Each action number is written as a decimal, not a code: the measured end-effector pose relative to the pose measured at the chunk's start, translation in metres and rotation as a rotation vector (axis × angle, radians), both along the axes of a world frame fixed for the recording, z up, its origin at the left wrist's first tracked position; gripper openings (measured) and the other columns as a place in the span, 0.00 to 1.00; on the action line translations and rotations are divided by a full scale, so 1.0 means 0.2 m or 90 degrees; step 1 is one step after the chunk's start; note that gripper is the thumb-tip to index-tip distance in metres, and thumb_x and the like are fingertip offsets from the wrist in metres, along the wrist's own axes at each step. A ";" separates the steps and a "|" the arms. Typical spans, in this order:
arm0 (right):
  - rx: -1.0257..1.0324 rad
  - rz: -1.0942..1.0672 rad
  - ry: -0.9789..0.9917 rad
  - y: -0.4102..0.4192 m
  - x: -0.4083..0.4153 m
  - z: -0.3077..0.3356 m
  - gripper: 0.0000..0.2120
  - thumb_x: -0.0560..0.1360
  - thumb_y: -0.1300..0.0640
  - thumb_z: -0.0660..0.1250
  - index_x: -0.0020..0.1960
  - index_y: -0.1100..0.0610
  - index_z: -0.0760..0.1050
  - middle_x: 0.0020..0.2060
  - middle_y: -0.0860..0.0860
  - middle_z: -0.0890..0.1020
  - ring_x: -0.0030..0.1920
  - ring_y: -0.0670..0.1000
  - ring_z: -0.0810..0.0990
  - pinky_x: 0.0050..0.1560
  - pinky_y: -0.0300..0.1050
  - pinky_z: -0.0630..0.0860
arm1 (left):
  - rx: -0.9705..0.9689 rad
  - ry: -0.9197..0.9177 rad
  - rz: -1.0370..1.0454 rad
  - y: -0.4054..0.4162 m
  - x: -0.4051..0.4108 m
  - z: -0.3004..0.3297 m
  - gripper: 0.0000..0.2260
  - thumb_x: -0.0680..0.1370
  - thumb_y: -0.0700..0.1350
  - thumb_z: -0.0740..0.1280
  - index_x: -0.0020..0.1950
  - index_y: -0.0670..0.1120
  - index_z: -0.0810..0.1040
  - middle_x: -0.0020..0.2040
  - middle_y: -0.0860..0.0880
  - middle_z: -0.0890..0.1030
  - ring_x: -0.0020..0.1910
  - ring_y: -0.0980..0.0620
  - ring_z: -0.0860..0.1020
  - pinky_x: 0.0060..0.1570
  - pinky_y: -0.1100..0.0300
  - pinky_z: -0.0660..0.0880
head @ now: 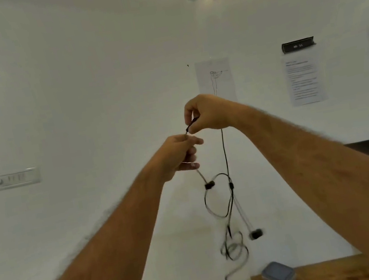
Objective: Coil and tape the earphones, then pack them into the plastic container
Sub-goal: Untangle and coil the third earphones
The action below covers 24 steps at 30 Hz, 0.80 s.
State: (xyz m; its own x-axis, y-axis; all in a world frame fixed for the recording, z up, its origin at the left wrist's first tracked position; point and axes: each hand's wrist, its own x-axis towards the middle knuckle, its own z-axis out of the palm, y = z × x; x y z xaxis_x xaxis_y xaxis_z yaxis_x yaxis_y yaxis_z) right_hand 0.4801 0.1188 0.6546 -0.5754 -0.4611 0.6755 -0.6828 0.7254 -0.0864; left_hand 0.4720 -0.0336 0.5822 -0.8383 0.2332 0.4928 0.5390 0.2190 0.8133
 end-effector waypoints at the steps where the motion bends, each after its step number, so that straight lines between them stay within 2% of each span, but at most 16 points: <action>1: 0.005 -0.010 -0.003 0.02 0.00 0.00 0.08 0.70 0.59 0.76 0.47 0.56 0.79 0.32 0.45 0.74 0.30 0.43 0.71 0.31 0.35 0.67 | 0.037 -0.003 0.016 -0.02 -0.01 -0.01 0.10 0.83 0.45 0.60 0.54 0.42 0.78 0.30 0.52 0.68 0.27 0.56 0.68 0.28 0.62 0.73; 3: 0.023 -0.061 -0.001 0.09 -0.02 0.00 0.09 0.69 0.59 0.76 0.48 0.55 0.80 0.33 0.45 0.73 0.32 0.44 0.71 0.33 0.37 0.66 | 0.054 0.000 0.050 -0.09 -0.02 -0.01 0.10 0.83 0.47 0.60 0.51 0.42 0.78 0.29 0.52 0.64 0.24 0.56 0.60 0.22 0.65 0.60; 5: 0.031 -0.116 0.011 0.16 -0.05 -0.02 0.07 0.70 0.58 0.76 0.47 0.54 0.80 0.34 0.46 0.74 0.34 0.46 0.72 0.33 0.38 0.66 | -0.013 0.017 0.078 -0.17 -0.01 -0.02 0.10 0.82 0.48 0.63 0.47 0.43 0.79 0.29 0.52 0.63 0.23 0.56 0.58 0.21 0.65 0.55; 7: -0.012 -0.105 -0.012 0.20 -0.08 -0.03 0.05 0.72 0.56 0.75 0.44 0.55 0.80 0.33 0.48 0.75 0.33 0.48 0.73 0.32 0.38 0.71 | -0.109 0.039 0.107 -0.23 0.01 -0.03 0.11 0.81 0.49 0.65 0.46 0.43 0.80 0.28 0.52 0.64 0.22 0.57 0.59 0.20 0.65 0.56; 10: -0.101 -0.037 -0.113 0.19 -0.10 -0.04 0.06 0.75 0.57 0.72 0.46 0.60 0.80 0.33 0.52 0.75 0.30 0.49 0.74 0.36 0.49 0.83 | -0.158 0.059 0.152 -0.28 0.02 -0.03 0.12 0.79 0.51 0.66 0.47 0.43 0.82 0.29 0.52 0.65 0.21 0.57 0.60 0.21 0.65 0.58; 13: -0.122 0.003 -0.218 0.11 -0.08 -0.06 0.09 0.78 0.57 0.67 0.49 0.64 0.78 0.34 0.56 0.78 0.28 0.50 0.77 0.39 0.56 0.84 | -0.182 0.011 0.154 -0.32 -0.01 -0.05 0.16 0.76 0.54 0.70 0.51 0.40 0.81 0.32 0.50 0.68 0.25 0.54 0.64 0.25 0.62 0.63; 14: -0.124 0.009 -0.227 0.08 -0.06 -0.06 0.10 0.79 0.57 0.65 0.49 0.64 0.77 0.35 0.56 0.79 0.29 0.51 0.78 0.38 0.55 0.84 | -0.190 -0.013 0.127 -0.33 -0.01 -0.07 0.18 0.76 0.54 0.71 0.54 0.40 0.80 0.35 0.49 0.70 0.28 0.53 0.67 0.27 0.60 0.68; 16: -0.125 0.017 -0.221 0.02 -0.03 -0.05 0.12 0.81 0.55 0.62 0.50 0.64 0.77 0.36 0.57 0.81 0.29 0.51 0.80 0.35 0.51 0.83 | -0.188 -0.066 0.039 -0.29 -0.02 -0.12 0.18 0.76 0.53 0.71 0.59 0.42 0.79 0.40 0.48 0.76 0.37 0.52 0.76 0.41 0.56 0.78; 18: -0.116 0.002 -0.204 -0.04 -0.02 -0.04 0.14 0.82 0.53 0.61 0.50 0.64 0.78 0.35 0.56 0.81 0.28 0.51 0.79 0.33 0.48 0.81 | -0.191 -0.088 0.003 -0.22 -0.03 -0.20 0.19 0.75 0.52 0.71 0.64 0.46 0.76 0.50 0.48 0.81 0.50 0.51 0.80 0.54 0.52 0.78; 19: -0.108 -0.020 -0.198 -0.06 -0.02 -0.04 0.16 0.82 0.52 0.60 0.48 0.64 0.78 0.34 0.56 0.82 0.26 0.50 0.78 0.32 0.46 0.81 | -0.187 -0.067 0.034 -0.17 -0.04 -0.25 0.23 0.75 0.53 0.72 0.66 0.48 0.74 0.56 0.48 0.81 0.56 0.49 0.79 0.58 0.52 0.76; 21: -0.095 -0.080 -0.195 -0.10 -0.03 -0.05 0.17 0.82 0.52 0.60 0.46 0.64 0.78 0.33 0.56 0.82 0.23 0.49 0.76 0.28 0.43 0.79 | -0.101 0.052 0.202 -0.05 -0.07 -0.36 0.30 0.73 0.55 0.73 0.72 0.48 0.68 0.66 0.47 0.75 0.66 0.48 0.74 0.63 0.52 0.72; 22: -0.097 -0.108 -0.204 -0.12 -0.04 -0.06 0.17 0.83 0.53 0.59 0.46 0.64 0.78 0.33 0.56 0.82 0.23 0.49 0.76 0.26 0.42 0.77 | -0.025 0.151 0.312 0.00 -0.06 -0.41 0.31 0.73 0.54 0.74 0.73 0.48 0.67 0.68 0.47 0.73 0.67 0.49 0.71 0.64 0.53 0.71; 24: -0.141 -0.142 -0.224 -0.14 -0.07 -0.08 0.15 0.83 0.56 0.58 0.46 0.65 0.77 0.33 0.57 0.82 0.23 0.50 0.77 0.25 0.42 0.77 | 0.071 0.352 0.438 0.10 -0.02 -0.51 0.25 0.75 0.54 0.72 0.69 0.49 0.70 0.64 0.51 0.75 0.64 0.53 0.72 0.62 0.57 0.70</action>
